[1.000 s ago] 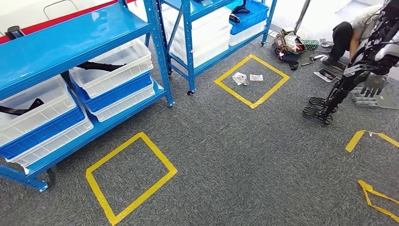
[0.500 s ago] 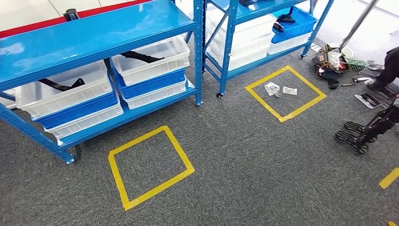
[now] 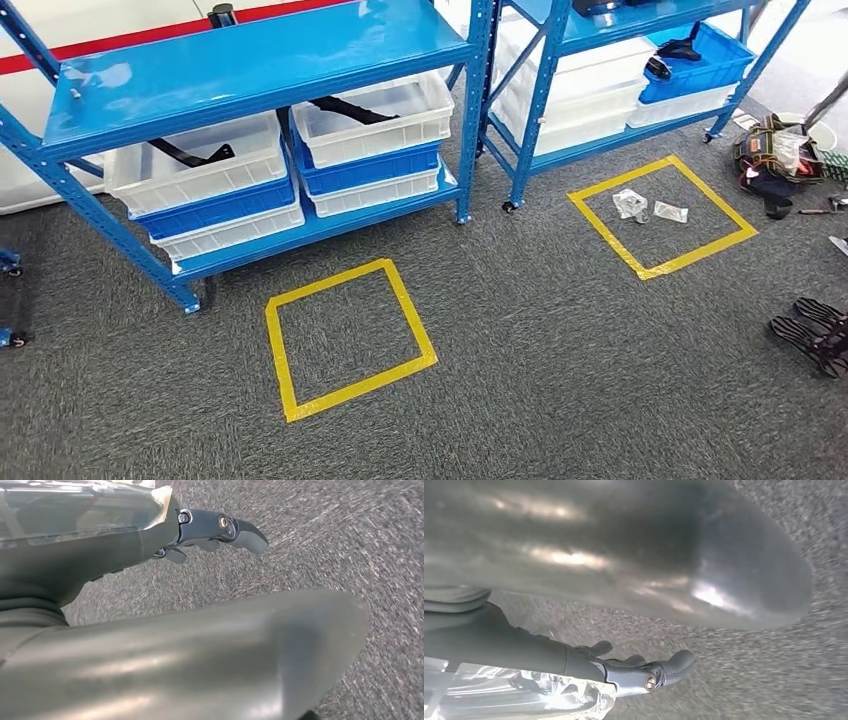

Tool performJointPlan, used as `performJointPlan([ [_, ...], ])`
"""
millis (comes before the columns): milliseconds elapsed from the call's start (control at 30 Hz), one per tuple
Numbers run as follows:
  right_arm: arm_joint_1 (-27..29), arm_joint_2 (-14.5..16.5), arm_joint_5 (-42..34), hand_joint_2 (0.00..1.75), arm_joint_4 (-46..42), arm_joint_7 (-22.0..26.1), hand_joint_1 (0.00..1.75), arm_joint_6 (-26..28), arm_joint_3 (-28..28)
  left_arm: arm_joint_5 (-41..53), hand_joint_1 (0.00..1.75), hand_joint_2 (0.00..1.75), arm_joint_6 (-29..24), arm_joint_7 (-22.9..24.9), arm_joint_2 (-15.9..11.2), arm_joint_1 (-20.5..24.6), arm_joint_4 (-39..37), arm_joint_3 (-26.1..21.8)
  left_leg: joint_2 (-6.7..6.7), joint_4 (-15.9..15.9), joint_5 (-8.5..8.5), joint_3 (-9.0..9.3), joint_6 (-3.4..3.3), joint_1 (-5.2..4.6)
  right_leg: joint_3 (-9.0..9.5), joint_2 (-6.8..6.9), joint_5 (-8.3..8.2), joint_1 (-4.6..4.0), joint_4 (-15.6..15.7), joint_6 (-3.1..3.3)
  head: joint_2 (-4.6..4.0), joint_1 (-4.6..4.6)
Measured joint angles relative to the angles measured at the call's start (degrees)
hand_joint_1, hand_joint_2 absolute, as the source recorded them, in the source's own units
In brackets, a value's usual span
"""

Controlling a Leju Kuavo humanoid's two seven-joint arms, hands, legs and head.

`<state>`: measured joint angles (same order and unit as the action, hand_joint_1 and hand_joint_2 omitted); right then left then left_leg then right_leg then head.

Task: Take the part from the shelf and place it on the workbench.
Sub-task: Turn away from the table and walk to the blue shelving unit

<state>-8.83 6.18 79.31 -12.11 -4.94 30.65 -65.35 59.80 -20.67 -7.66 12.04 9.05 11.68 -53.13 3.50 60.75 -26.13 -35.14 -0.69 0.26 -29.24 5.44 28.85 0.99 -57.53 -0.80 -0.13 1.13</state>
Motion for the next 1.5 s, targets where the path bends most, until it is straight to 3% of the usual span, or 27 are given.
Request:
performJointPlan([
  [67,-0.06,-0.04,0.01,0.0,-0.01,-0.01,0.0,-0.03,0.18,-0.04,0.0,0.0,-0.2,-0.09,0.04,0.15,0.01,0.0,1.35,-2.77,0.35,1.45,-0.42,-0.46,0.39,1.06,0.39,-0.32,0.07,-0.63,0.0,-0.12],
  [133,-0.12,-0.04,-0.04,0.0,-0.02,-0.01,0.0,-0.07,0.34,-0.04,0.0,0.0,-0.31,-0.14,0.03,0.09,0.01,0.0,-0.23,-3.05,0.54,1.5,-0.85,-0.49,0.73,1.93,0.69,-0.32,0.21,-1.26,0.0,-0.14],
  [200,-0.15,-0.03,-0.13,0.0,-0.01,0.05,0.0,-0.1,0.5,-0.05,0.0,0.0,-0.39,-0.14,0.01,-0.01,0.01,-0.02,-1.72,-3.66,0.99,1.81,-1.44,-0.22,0.15,-0.34,1.84,-0.21,-1.51,-1.6,0.0,-0.3],
  [267,0.08,-0.12,-0.31,0.0,-0.02,0.15,0.0,-0.13,0.54,-0.04,0.0,0.0,-0.44,-0.14,0.1,0.11,0.01,-0.03,-3.26,-3.91,1.29,1.9,-1.93,-0.09,-2.76,-3.88,4.72,-0.1,-7.75,-1.26,0.0,-0.57],
  [333,0.44,-0.23,-0.51,0.0,-0.02,0.19,0.0,-0.19,0.54,-0.02,0.0,0.0,-0.44,-0.12,0.19,0.12,0.01,-0.04,-5.05,-3.88,1.34,1.82,-2.14,-0.09,-6.37,-5.01,7.13,-0.06,-14.74,-1.1,0.0,-0.67],
  [367,0.55,-0.28,-0.56,0.0,-0.02,0.19,0.0,-0.22,0.54,-0.02,0.0,0.0,-0.44,-0.1,0.21,0.01,0.01,-0.04,-5.94,-3.85,1.34,1.83,-2.14,-0.05,-7.18,-5.14,7.11,0.01,-15.91,-1.41,0.0,-0.68],
  [400,0.59,-0.34,-0.57,0.0,-0.02,0.19,0.0,-0.25,0.54,-0.02,0.0,0.0,-0.44,-0.08,0.21,-0.09,0.01,-0.05,-6.79,-3.8,1.34,1.88,-2.09,0.03,-6.92,-5.24,6.16,0.15,-14.82,-1.95,0.0,-0.68],
  [467,0.52,-0.41,-0.55,0.0,-0.02,0.22,0.0,-0.28,0.55,-0.02,0.0,0.0,-0.44,-0.07,0.22,-0.17,0.01,-0.06,-8.47,-3.53,1.27,1.89,-1.71,0.24,-3.98,-6.7,2.6,0.74,-7.42,-3.34,0.0,-0.74],
  [500,0.49,-0.43,-0.54,0.0,-0.02,0.24,0.0,-0.31,0.56,-0.02,0.0,0.0,-0.44,-0.07,0.22,-0.15,0.01,-0.06,-9.21,-3.25,1.14,1.8,-1.35,0.22,-2.53,-7.69,1.13,0.94,-3.89,-3.61,0.0,-0.77],
  [567,0.5,-0.4,-0.47,0.0,-0.02,0.27,0.0,-0.36,0.58,-0.03,0.0,0.0,-0.45,-0.06,0.2,-0.18,0.01,-0.06,-10.35,-2.97,0.99,1.52,-0.6,0.11,-1.12,-8.85,-0.1,1.0,-0.55,-3.11,0.0,-0.76],
  [633,0.39,-0.34,-0.4,0.0,-0.02,0.3,0.0,-0.38,0.61,-0.04,0.0,0.0,-0.47,-0.05,0.14,-0.35,0.01,-0.07,-11.15,-3.15,1.16,1.33,0.04,0.24,-0.83,-7.81,-0.31,0.87,-0.5,-1.98,0.0,-0.67],
  [700,0.2,-0.31,-0.33,0.0,-0.03,0.33,0.0,-0.38,0.66,-0.12,0.0,0.0,-0.47,-0.05,0.09,-0.51,0.01,-0.08,-9.12,-1.8,0.34,0.62,0.54,0.28,-0.59,-6.75,-0.56,1.07,-0.38,-1.18,0.0,-0.49],
  [767,0.28,-0.31,-0.14,0.0,-0.03,0.34,0.0,-0.41,0.69,-0.25,0.0,0.0,-0.47,-0.07,0.07,-0.44,0.01,-0.09,-5.51,4.0,-2.87,-2.19,0.88,0.23,-0.51,-5.4,-0.51,0.98,-0.31,-0.54,0.0,-0.13],
  [833,0.48,-0.33,0.05,0.0,-0.02,0.25,0.0,-0.44,0.76,-0.36,0.0,0.0,-0.47,-0.11,0.06,-0.41,0.01,-0.09,-4.11,11.57,-6.01,-6.07,1.14,0.36,-0.52,-3.97,-0.33,0.71,-0.32,-0.19,0.0,0.06],
  [867,0.48,-0.36,0.15,0.0,-0.02,0.16,0.0,-0.45,0.83,-0.4,0.0,0.0,-0.47,-0.14,0.05,-0.49,0.01,-0.1,-3.95,13.36,-6.26,-7.03,1.2,0.42,-0.51,-3.41,-0.27,0.65,-0.33,-0.14,0.0,0.06],
  [900,0.4,-0.38,0.26,0.0,-0.02,0.07,0.0,-0.45,0.89,-0.44,0.0,0.0,-0.47,-0.18,0.03,-0.58,0.01,-0.12,-3.82,12.98,-5.44,-6.86,1.19,0.45,-0.47,-3.01,-0.22,0.64,-0.33,-0.11,0.0,0.07],
  [933,0.26,-0.38,0.35,0.0,-0.02,0.01,0.0,-0.43,0.96,-0.46,0.0,0.0,-0.47,-0.22,0.0,-0.66,0.01,-0.14,-3.66,10.27,-3.74,-5.44,1.09,0.47,-0.39,-2.74,-0.18,0.65,-0.34,-0.1,0.0,0.08],
  [967,0.1,-0.37,0.43,0.0,-0.02,-0.02,0.0,-0.33,1.01,-0.47,0.0,0.0,-0.47,-0.28,-0.04,-0.7,0.01,-0.16,-3.3,6.18,-1.77,-3.21,0.88,0.47,-0.28,-2.54,-0.13,0.66,-0.34,-0.15,0.0,0.09],
  [1033,-0.11,-0.32,0.49,0.0,-0.03,0.11,0.0,-0.03,1.12,-0.51,0.0,0.0,-0.48,-0.38,-0.1,-0.66,0.01,-0.17,-2.49,-0.6,0.38,0.47,0.37,0.18,-0.16,-2.35,0.08,0.31,-0.39,-0.53,0.0,0.06],
  [1133,-0.17,-0.28,0.55,0.0,-0.04,0.31,0.0,0.2,1.33,-0.55,0.0,0.0,-0.49,-0.45,-0.16,-0.68,0.01,-0.2,-2.55,-2.58,0.4,1.29,-0.44,-0.34,0.06,-2.07,0.1,0.05,0.01,-1.46,0.0,-0.01],
  [1200,-0.21,-0.26,0.5,0.0,-0.06,0.38,0.0,0.2,1.45,-0.55,0.0,0.0,-0.51,-0.47,-0.19,-0.69,0.01,-0.22,-2.91,-3.38,0.81,1.75,-1.23,-0.18,-0.19,-2.57,0.67,0.12,-0.68,-1.93,0.0,-0.05],
  [1267,-0.15,-0.28,0.18,0.0,-0.07,0.42,0.0,0.18,1.48,-0.52,0.0,0.0,-0.53,-0.52,-0.14,-0.57,0.01,-0.21,-3.28,-4.03,1.22,2.18,-1.88,0.1,-2.53,-3.98,3.04,0.15,-5.52,-1.7,0.0,-0.26],
  [1333,0.03,-0.35,-0.19,0.0,-0.07,0.45,0.0,0.16,1.47,-0.48,0.0,0.0,-0.5,-0.56,-0.11,-0.5,0.01,-0.2,-3.79,-4.09,1.27,2.14,-2.11,0.05,-6.48,-4.93,5.83,0.12,-13.25,-1.35,0.0,-0.41],
  [1367,0.14,-0.4,-0.31,0.0,-0.07,0.48,0.0,0.16,1.46,-0.46,0.0,0.0,-0.48,-0.56,-0.1,-0.53,0.01,-0.21,-4.1,-4.07,1.26,2.14,-2.12,0.02,-7.87,-5.09,6.34,0.13,-15.71,-1.5,0.0,-0.41],
  [1400,0.23,-0.44,-0.4,0.0,-0.07,0.51,0.0,0.15,1.45,-0.43,0.0,0.0,-0.43,-0.56,-0.1,-0.56,0.01,-0.21,-4.37,-4.05,1.26,2.16,-2.12,0.02,-8.25,-5.15,5.92,0.17,-15.99,-1.89,0.0,-0.43],
  [1433,0.26,-0.45,-0.46,0.0,-0.07,0.57,0.0,0.14,1.44,-0.38,0.0,0.0,-0.36,-0.56,-0.09,-0.59,0.01,-0.21,-4.63,-4.03,1.25,2.23,-2.08,0.06,-7.47,-5.16,4.63,0.23,-13.89,-2.42,0.0,-0.43],
  [1500,0.18,-0.45,-0.5,0.0,-0.07,0.73,0.0,0.08,1.44,-0.17,0.0,0.0,-0.16,-0.55,-0.05,-0.58,0.01,-0.2,-5.08,-3.86,0.89,2.3,-1.69,0.01,-3.85,-5.29,1.37,0.39,-5.64,-3.27,0.0,-0.51],
])
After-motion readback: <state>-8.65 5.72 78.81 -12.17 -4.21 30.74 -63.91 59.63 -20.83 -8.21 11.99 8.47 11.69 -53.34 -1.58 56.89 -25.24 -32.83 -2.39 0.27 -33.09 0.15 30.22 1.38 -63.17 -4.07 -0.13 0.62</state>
